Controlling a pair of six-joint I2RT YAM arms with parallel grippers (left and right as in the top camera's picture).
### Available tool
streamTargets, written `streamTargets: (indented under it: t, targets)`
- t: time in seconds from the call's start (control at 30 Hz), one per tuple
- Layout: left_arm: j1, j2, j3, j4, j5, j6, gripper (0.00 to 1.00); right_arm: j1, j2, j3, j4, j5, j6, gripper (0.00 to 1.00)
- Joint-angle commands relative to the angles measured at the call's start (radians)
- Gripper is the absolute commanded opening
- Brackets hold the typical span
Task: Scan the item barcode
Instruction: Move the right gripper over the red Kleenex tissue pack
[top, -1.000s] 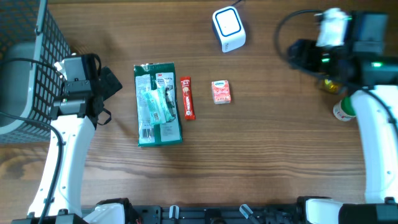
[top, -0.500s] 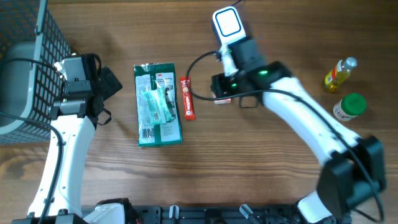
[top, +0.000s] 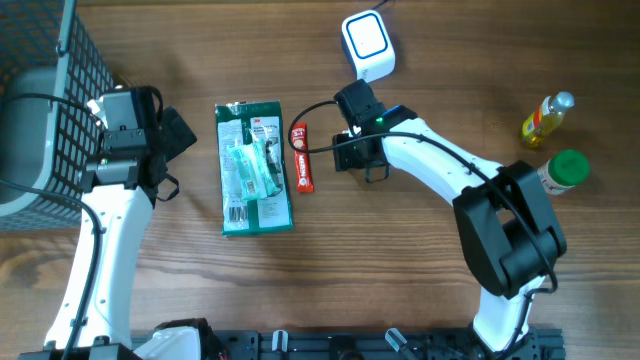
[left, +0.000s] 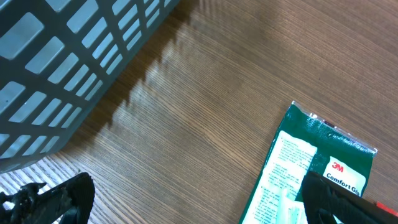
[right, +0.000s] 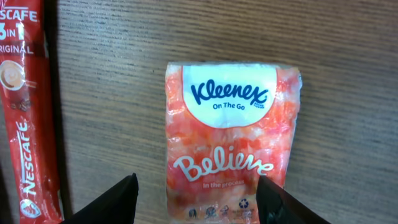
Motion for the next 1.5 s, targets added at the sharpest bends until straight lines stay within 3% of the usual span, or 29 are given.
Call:
streamTargets:
  t: [0.0, 0.13, 0.4, 0.6, 0.7, 0.93, 1.03, 1.2, 1.47]
  targets:
    - [0.006, -0.005, 0.008, 0.0, -0.013, 0.012, 1.0, -0.001, -0.009, -0.002, -0.027, -0.103, 0.0, 0.62]
    - [0.006, -0.005, 0.008, 0.0, -0.013, 0.012, 1.0, -0.001, -0.038, -0.002, -0.029, -0.286, -0.086, 0.62]
    - [0.006, -0.005, 0.008, 0.0, -0.013, 0.012, 1.0, 0.013, -0.146, -0.001, -0.034, -0.291, -0.085, 0.61]
    - [0.006, -0.005, 0.008, 0.0, -0.013, 0.012, 1.0, 0.013, -0.262, -0.002, 0.036, 0.002, -0.082, 0.61]
    - [0.006, -0.005, 0.008, 0.0, -0.013, 0.012, 1.0, 0.008, -0.248, -0.004, 0.04, 0.15, -0.082, 0.64]
    - [0.006, -0.005, 0.008, 0.0, -0.013, 0.012, 1.0, -0.04, -0.132, -0.005, 0.062, 0.159, -0.027, 0.71]
    - [0.006, -0.005, 0.008, 0.0, -0.013, 0.012, 1.0, -0.06, -0.082, -0.005, 0.093, 0.11, -0.006, 0.78]
    - [0.006, -0.005, 0.008, 0.0, -0.013, 0.012, 1.0, -0.076, -0.045, -0.005, 0.102, -0.023, -0.007, 0.79]
    - [0.006, -0.005, 0.008, 0.0, -0.013, 0.012, 1.0, -0.074, -0.004, -0.005, 0.099, -0.077, -0.007, 0.81]
